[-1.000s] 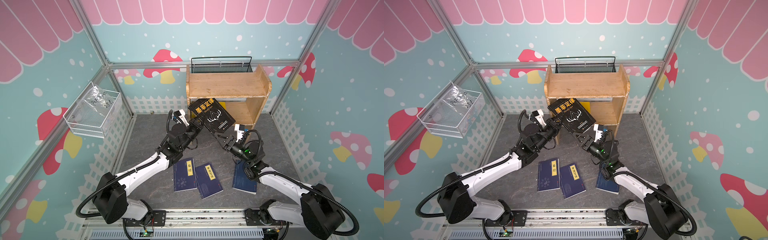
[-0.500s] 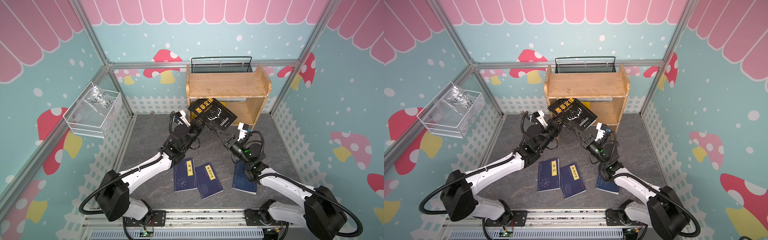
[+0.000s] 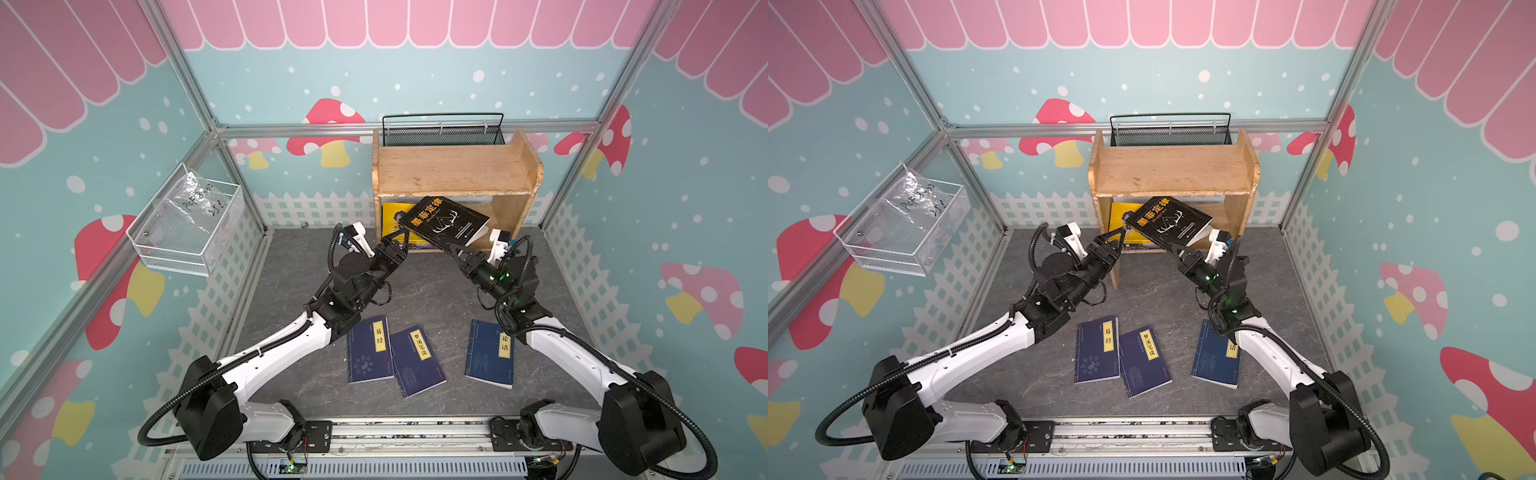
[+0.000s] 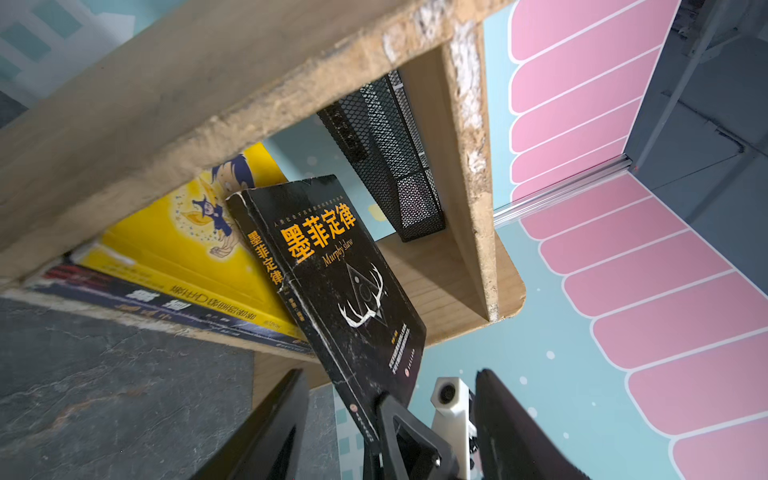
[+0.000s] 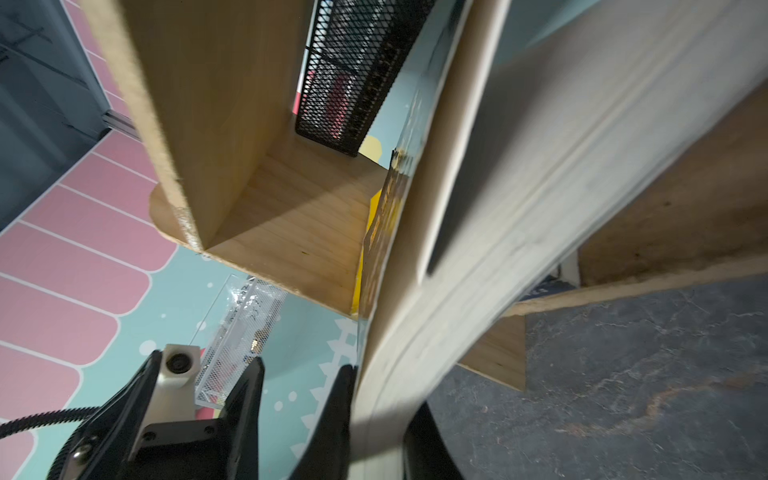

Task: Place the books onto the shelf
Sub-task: 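Insert the black book onto the yellow book with the right gripper while the left releases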

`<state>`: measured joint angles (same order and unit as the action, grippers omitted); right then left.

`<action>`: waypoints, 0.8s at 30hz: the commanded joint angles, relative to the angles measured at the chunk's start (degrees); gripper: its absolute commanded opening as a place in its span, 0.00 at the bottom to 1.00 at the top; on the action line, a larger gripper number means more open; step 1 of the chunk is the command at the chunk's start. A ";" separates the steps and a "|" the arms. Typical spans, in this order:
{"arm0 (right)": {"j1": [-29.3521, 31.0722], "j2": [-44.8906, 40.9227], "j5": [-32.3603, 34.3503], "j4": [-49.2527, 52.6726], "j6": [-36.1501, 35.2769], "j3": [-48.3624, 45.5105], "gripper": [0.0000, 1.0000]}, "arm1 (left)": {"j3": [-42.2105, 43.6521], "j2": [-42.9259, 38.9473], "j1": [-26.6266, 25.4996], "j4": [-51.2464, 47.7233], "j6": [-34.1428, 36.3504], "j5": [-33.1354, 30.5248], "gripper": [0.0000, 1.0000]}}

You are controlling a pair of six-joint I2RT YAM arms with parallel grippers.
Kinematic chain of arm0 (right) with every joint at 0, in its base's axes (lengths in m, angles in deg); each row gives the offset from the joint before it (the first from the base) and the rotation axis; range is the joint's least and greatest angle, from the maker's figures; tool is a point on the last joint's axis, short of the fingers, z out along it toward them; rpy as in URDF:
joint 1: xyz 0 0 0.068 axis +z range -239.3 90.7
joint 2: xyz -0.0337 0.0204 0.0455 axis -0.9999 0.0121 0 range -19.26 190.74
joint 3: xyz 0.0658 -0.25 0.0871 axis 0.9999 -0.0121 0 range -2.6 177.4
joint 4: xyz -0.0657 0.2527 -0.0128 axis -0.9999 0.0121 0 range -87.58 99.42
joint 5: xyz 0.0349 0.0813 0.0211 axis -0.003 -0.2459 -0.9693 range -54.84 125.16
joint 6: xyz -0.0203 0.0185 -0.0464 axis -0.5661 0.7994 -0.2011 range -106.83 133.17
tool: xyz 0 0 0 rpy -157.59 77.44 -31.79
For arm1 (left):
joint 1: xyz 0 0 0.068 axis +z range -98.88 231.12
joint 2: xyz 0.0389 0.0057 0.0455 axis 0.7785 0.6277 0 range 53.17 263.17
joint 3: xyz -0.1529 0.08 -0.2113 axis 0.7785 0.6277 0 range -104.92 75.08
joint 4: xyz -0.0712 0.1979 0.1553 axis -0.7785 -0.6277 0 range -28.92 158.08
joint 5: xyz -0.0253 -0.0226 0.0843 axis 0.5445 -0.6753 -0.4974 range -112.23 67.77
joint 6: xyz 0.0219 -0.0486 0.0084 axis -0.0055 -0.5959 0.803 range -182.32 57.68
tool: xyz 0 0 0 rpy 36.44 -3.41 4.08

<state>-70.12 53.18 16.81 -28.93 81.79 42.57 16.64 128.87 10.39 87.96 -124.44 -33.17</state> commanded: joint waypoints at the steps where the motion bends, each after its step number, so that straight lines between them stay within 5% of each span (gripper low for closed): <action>1: -1.19 0.92 -7.79 -1.54 -3.59 5.51 0.11 | 2.65 -3.55 0.54 -5.54 2.97 -0.99 0.67; 24: -10.21 8.75 -34.71 2.17 -11.10 16.69 0.12 | 11.93 -24.72 8.03 -20.21 13.61 -7.05 0.74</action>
<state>-79.85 61.64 -13.16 -22.77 72.70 56.31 27.62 105.64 17.65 69.90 -112.40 -39.03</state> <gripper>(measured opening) 0.163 0.738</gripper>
